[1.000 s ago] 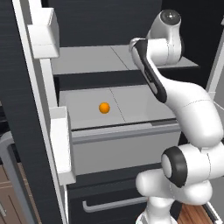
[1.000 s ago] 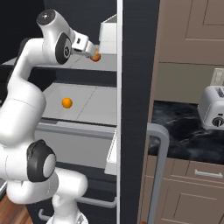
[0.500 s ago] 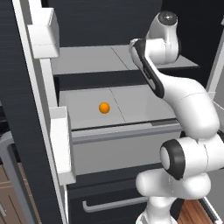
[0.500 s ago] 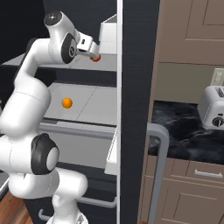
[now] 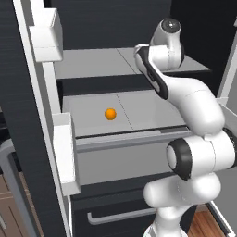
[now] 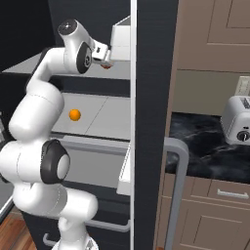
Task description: Retrieve the peach and orange from the fridge and place them into the bowl on the dining table.
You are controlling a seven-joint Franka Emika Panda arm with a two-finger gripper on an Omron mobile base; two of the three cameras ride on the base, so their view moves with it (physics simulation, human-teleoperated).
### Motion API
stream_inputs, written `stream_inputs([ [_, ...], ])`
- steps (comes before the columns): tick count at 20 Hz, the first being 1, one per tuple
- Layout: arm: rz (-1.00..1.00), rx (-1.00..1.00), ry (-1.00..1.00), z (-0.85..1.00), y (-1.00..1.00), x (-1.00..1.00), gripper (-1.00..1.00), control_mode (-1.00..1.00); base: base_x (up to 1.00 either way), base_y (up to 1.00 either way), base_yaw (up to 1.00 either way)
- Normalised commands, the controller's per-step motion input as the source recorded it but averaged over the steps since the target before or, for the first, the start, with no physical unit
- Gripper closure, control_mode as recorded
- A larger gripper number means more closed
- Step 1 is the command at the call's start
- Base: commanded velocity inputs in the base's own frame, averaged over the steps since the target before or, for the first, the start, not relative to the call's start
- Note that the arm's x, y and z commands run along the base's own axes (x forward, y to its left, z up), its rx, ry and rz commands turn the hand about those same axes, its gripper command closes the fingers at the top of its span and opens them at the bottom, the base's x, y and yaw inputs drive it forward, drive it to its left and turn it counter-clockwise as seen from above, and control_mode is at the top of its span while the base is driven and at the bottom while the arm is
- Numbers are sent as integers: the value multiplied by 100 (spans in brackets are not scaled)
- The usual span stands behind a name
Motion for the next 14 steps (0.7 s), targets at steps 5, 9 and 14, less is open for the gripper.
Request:
stream_inputs([
  [5,0,0,0,0,-4,41,-100,-100,0,0,0],
  [9,0,0,0,0,-2,32,-100,-100,0,0,0],
  [14,-1,0,0,0,0,36,-100,-100,0,0,0],
])
